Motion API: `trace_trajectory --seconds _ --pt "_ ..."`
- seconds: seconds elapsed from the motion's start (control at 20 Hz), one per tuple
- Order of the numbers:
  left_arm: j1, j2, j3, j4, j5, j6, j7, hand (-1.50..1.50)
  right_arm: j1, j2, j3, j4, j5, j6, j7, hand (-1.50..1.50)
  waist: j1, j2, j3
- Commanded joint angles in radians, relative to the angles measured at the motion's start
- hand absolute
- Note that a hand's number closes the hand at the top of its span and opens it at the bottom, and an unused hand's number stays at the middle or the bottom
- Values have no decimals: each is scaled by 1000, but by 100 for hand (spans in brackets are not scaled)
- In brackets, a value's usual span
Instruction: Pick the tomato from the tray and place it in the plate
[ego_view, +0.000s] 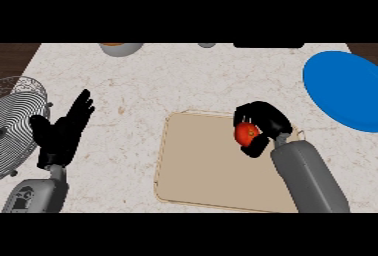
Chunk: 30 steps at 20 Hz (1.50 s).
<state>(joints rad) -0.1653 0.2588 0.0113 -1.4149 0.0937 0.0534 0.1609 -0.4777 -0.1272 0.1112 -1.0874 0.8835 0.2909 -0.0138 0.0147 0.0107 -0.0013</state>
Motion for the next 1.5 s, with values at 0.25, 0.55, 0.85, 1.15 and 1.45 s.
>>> trace_trajectory --seconds 0.25,0.55,0.85,1.15,1.45 --pt "-18 -3 0 17 -5 -7 -13 0 -242 -10 -176 45 178 -470 311 150 14 -1 1" --pt "-31 -4 4 4 -5 4 30 0 -274 -55 -222 72 329 -710 445 150 0 -7 1" --pt "3 -6 16 22 -14 -9 -7 0 -359 -114 -357 190 235 -753 462 150 -3 -7 1" --pt "-32 10 34 6 -13 -25 20 0 -359 -218 -472 388 115 -871 299 150 2 -4 2" --pt "-49 -62 -20 34 -82 36 4 0 -363 -343 -559 569 21 -901 134 150 6 -1 3"
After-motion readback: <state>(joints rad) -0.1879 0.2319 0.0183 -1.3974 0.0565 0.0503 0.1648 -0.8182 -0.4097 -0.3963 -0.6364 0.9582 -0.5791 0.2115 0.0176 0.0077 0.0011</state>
